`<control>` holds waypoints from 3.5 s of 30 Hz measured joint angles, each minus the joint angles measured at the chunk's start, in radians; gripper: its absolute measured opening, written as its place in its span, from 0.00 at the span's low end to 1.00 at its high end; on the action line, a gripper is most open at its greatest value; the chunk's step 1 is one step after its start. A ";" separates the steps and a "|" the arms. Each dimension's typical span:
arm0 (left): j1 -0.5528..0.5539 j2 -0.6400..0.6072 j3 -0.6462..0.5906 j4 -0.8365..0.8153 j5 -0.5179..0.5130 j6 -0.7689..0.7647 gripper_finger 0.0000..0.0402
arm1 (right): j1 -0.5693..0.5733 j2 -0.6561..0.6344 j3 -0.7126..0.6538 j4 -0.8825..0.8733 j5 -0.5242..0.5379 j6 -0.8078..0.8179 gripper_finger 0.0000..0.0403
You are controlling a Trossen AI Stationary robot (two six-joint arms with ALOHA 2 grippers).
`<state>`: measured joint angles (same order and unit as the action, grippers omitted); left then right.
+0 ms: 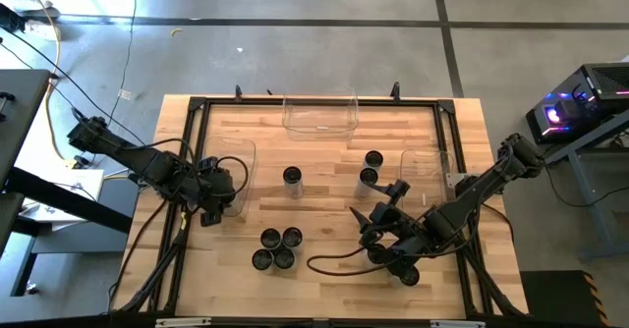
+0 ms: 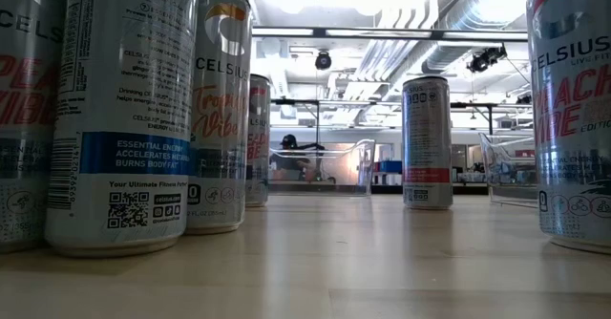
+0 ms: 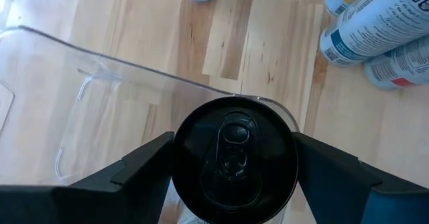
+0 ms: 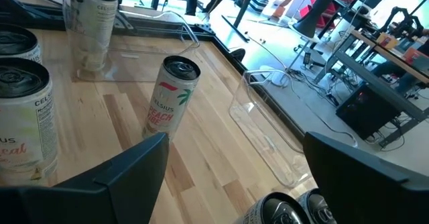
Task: Sort soda cans
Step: Put the white-yellow soda can into the left transparent bin, then put the white-pink soda can into the right transparent bin
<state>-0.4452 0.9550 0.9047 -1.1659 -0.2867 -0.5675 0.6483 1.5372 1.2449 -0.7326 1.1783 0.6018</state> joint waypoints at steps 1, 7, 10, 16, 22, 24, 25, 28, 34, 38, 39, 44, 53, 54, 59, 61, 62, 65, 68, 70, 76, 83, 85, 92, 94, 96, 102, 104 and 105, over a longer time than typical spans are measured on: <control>0.001 0.000 0.000 -0.002 0.000 -0.006 0.69 | 0.000 0.000 0.000 0.000 0.000 0.000 0.85; 0.037 -0.003 0.000 0.001 0.047 0.001 0.74 | -0.001 0.000 0.000 0.000 0.000 0.000 0.85; 0.054 -0.008 0.000 0.000 0.076 0.015 0.75 | -0.001 0.000 0.000 0.000 0.000 0.000 0.85; 0.080 -0.046 0.002 -0.002 0.103 0.028 0.75 | -0.001 0.000 0.000 0.000 -0.001 0.000 0.85; 0.087 -0.060 0.089 0.006 0.084 0.034 0.75 | -0.001 -0.007 0.003 -0.003 -0.001 0.011 0.85; 0.087 -0.060 0.122 0.058 0.082 0.064 0.75 | -0.002 -0.011 0.017 -0.006 -0.010 0.016 0.85; 0.087 -0.061 0.132 0.112 0.080 0.092 0.75 | -0.004 -0.013 0.027 -0.007 -0.024 0.015 0.85; 0.087 -0.065 0.128 0.324 0.050 0.225 0.75 | -0.007 -0.013 0.054 -0.004 -0.109 -0.005 0.85; 0.095 -0.050 0.021 0.775 -0.022 0.572 0.75 | 0.007 -0.013 0.090 -0.003 -0.193 -0.012 0.85; 0.120 -0.009 -0.044 0.988 -0.044 0.654 0.75 | 0.048 -0.013 0.146 -0.011 -0.246 -0.008 0.85; 0.123 0.007 -0.053 1.027 -0.041 0.658 0.75 | 0.060 -0.013 0.163 -0.011 -0.259 -0.007 0.85; 0.125 0.095 -0.061 1.121 -0.040 0.709 0.75 | 0.104 -0.014 0.270 -0.100 -0.422 0.112 0.85; 0.125 0.179 -0.061 1.136 -0.041 0.695 0.75 | 0.157 0.028 0.306 -0.329 -0.698 0.551 0.85; 0.125 0.179 -0.061 1.137 -0.041 0.696 0.75 | 0.152 0.039 0.305 -0.338 -0.722 0.574 0.85; 0.126 0.178 -0.061 1.146 -0.046 0.721 0.75 | 0.104 0.094 0.305 -0.369 -0.711 0.544 0.85; 0.126 0.178 -0.061 1.145 -0.051 0.727 0.75 | 0.064 0.101 0.304 -0.408 -0.699 0.506 0.85; 0.126 0.178 -0.061 1.144 -0.056 0.726 0.75 | 0.040 0.100 0.305 -0.427 -0.702 0.457 0.85; 0.126 0.178 -0.061 1.141 -0.067 0.717 0.75 | -0.040 0.083 0.304 -0.512 -0.742 0.288 0.85; 0.126 0.178 -0.061 1.125 -0.067 0.691 0.75 | -0.122 0.044 0.304 -0.562 -0.824 0.163 0.85; 0.126 0.178 -0.061 1.095 -0.068 0.662 0.75 | -0.165 0.024 0.304 -0.546 -0.919 0.099 0.85; 0.126 0.178 -0.062 1.009 -0.069 0.596 0.75 | -0.170 0.032 0.305 -0.400 -1.064 0.149 0.83; 0.126 0.178 -0.062 1.006 -0.075 0.601 0.75 | -0.071 0.101 0.304 -0.443 -0.995 0.372 0.82; 0.126 0.178 -0.062 1.006 -0.088 0.606 0.75 | -0.053 0.122 0.304 -0.454 -0.974 0.412 0.82; 0.126 0.178 -0.062 1.006 -0.100 0.605 0.75 | -0.038 0.169 0.304 -0.446 -0.962 0.452 0.82; 0.126 0.178 -0.062 1.005 -0.100 0.605 0.75 | -0.039 0.175 0.304 -0.445 -0.961 0.447 0.82; 0.126 0.178 -0.062 1.005 -0.100 0.605 0.75 | -0.039 0.180 0.305 -0.445 -0.954 0.447 0.82; 0.126 0.178 -0.062 1.005 -0.100 0.605 0.75 | -0.039 0.183 0.306 -0.445 -0.951 0.456 0.82; 0.126 0.178 -0.062 1.005 -0.100 0.605 0.75 | -0.040 0.183 0.306 -0.446 -0.950 0.453 0.82; 0.126 0.178 -0.062 1.005 -0.100 0.605 0.75 | -0.040 0.183 0.306 -0.445 -0.944 0.455 0.82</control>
<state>-0.3187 1.1332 0.8429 -0.1612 -0.3866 0.0380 0.6086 1.7199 1.5505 -1.1780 0.2347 1.0569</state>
